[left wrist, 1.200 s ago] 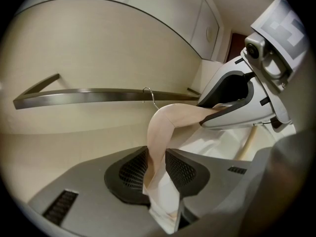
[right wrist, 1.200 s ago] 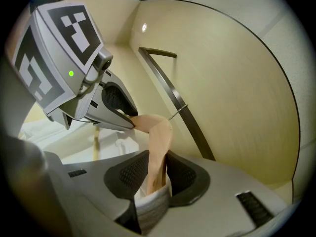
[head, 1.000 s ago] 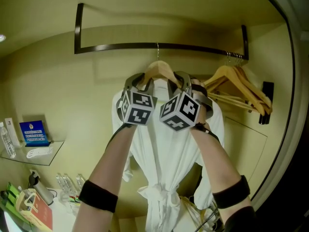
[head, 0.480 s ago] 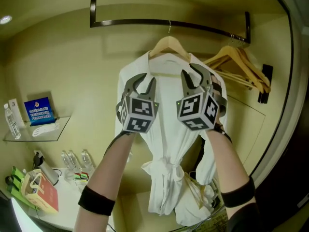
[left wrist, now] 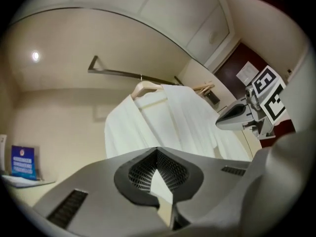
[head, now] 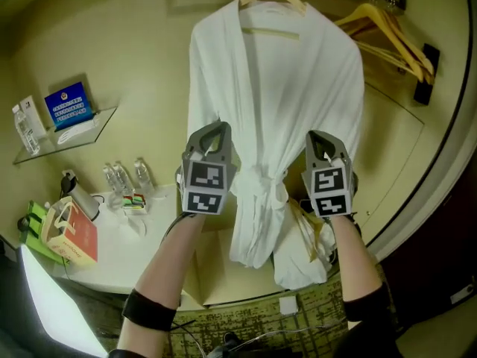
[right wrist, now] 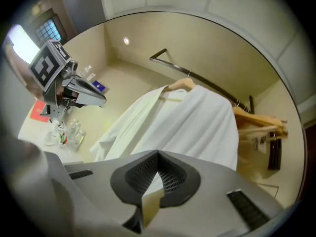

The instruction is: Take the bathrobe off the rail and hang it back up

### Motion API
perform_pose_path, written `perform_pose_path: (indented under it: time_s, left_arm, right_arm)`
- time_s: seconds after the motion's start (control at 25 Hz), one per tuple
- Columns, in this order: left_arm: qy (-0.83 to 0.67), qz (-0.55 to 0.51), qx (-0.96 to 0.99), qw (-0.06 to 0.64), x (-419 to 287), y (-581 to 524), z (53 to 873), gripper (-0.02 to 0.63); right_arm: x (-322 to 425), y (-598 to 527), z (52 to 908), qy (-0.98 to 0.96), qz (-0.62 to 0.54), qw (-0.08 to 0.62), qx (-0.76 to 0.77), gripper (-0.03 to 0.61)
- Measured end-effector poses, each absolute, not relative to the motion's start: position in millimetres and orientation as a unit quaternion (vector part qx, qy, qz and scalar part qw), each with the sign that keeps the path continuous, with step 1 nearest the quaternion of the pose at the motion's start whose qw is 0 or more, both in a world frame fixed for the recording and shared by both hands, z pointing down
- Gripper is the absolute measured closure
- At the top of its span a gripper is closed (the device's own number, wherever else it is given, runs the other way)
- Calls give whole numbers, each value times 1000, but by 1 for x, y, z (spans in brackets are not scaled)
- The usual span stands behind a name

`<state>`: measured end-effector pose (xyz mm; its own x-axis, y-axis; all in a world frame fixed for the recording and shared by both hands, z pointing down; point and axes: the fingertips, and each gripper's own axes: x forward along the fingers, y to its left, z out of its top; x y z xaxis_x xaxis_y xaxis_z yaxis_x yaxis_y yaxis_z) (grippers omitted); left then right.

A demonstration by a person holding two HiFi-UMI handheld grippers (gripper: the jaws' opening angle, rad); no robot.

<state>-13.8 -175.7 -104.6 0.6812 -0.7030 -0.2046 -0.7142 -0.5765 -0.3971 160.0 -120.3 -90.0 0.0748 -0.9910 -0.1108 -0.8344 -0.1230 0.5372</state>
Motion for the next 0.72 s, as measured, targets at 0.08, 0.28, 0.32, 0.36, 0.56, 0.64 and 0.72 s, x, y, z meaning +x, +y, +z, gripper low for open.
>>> perform_pose_path:
  time_s: [0.08, 0.28, 0.32, 0.36, 0.56, 0.64, 0.72]
  left_arm:
    - [409, -1, -890, 201, -20, -162, -75, 613]
    - [440, -27, -890, 120, -44, -119, 2, 613]
    - [444, -34, -889, 109, -48, -108, 17, 613]
    - [447, -41, -888, 99, -52, -95, 32, 613]
    - [477, -53, -876, 41, -92, -30, 89, 613]
    - [489, -56, -870, 27, -105, -7, 104, 613]
    - [500, -62, -864, 21, -117, 12, 116, 613]
  right_arm:
    - [163, -107, -49, -661, -197, 168, 704, 561]
    - [166, -61, 30, -710, -121, 145, 678, 561]
    - [167, -49, 42, -716, -105, 136, 676, 561]
    - [169, -36, 53, -720, -91, 128, 676, 561]
    - [171, 17, 105, -734, -41, 108, 670, 561]
    - [172, 39, 125, -738, -13, 99, 667, 561]
    - [175, 59, 143, -740, 13, 91, 666, 561]
